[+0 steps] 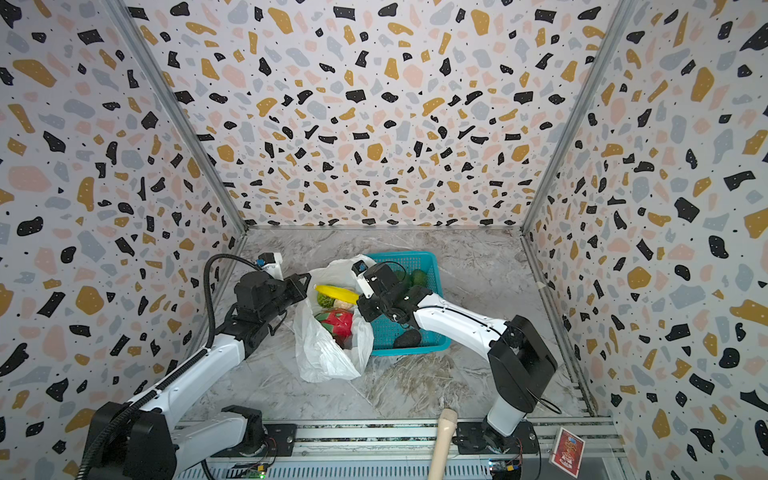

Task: Place the fruits into the plastic bag
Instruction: 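Lift the yellow banana and lower it into the bag with the right gripper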

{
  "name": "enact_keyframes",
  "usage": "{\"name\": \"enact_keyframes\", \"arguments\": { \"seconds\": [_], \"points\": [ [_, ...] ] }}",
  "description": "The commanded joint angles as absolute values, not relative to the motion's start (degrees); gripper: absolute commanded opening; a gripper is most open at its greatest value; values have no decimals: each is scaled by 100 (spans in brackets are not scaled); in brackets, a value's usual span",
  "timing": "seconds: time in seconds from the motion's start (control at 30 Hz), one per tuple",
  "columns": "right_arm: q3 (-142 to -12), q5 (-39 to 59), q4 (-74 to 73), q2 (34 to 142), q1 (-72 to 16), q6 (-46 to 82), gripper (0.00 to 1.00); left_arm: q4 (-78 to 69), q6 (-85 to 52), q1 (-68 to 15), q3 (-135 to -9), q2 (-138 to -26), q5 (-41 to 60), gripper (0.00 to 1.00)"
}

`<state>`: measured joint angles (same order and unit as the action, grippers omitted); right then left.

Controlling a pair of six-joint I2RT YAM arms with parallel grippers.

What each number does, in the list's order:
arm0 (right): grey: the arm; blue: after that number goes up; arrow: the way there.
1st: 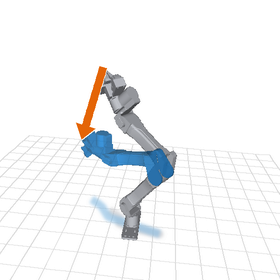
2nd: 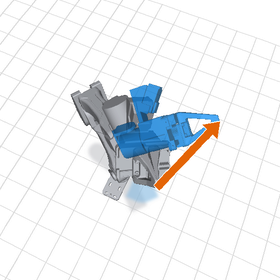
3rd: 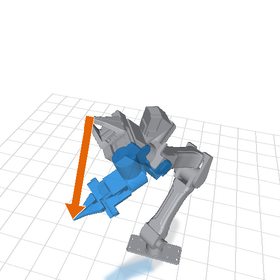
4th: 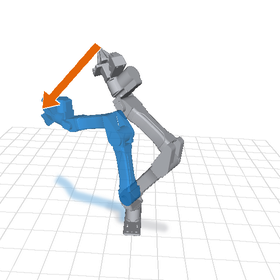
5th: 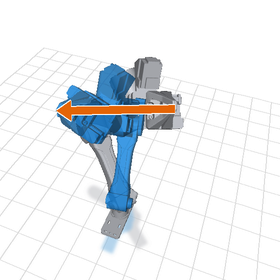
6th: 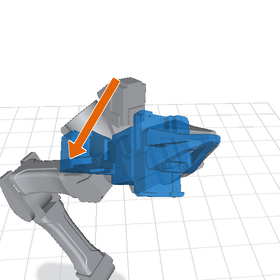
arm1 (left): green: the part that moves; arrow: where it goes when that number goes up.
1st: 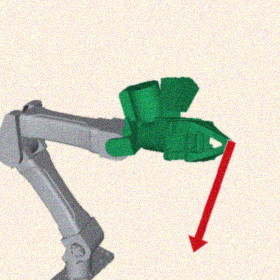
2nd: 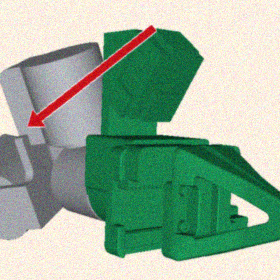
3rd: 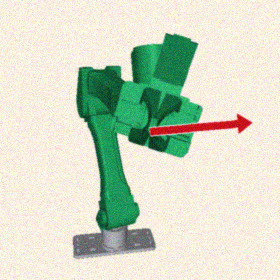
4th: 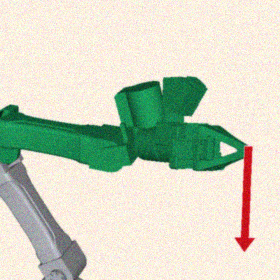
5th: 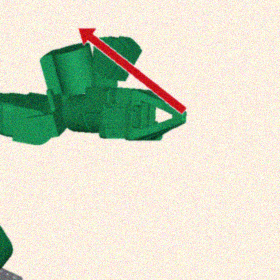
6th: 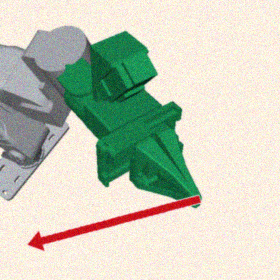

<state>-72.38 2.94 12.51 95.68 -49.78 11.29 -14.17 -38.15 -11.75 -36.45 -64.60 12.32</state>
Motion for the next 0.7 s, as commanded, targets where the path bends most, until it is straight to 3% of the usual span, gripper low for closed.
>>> {"name": "enact_keyframes", "arguments": {
  "seconds": [0.0,0.23,0.27,0.33,0.4,0.53,0.67],
  "points": [
    [-7644,4,1623,9751,-5100,1012,1,-1532,-3727,-1204,-3663,-6316,1185,0],
    [-8161,-127,1755,10204,-5270,807,9,-1190,-3583,-1204,-3868,-6219,1086,0],
    [-8197,-123,1747,10228,-5289,776,14,-1163,-3562,-1204,-3876,-6206,1058,0],
    [-8261,-129,1710,10224,-5315,690,40,-1113,-3529,-1204,-3894,-6192,1017,0],
    [-8208,-219,1586,10106,-5349,683,54,-1097,-3507,-1202,-3885,-6179,991,0],
    [-7849,-326,1115,9583,-5349,620,68,-1145,-3513,-1204,-3816,-6196,968,0],
    [-7568,-610,774,8991,-5340,496,70,-1186,-3532,-1202,-3772,-6223,958,0]
  ]
}}
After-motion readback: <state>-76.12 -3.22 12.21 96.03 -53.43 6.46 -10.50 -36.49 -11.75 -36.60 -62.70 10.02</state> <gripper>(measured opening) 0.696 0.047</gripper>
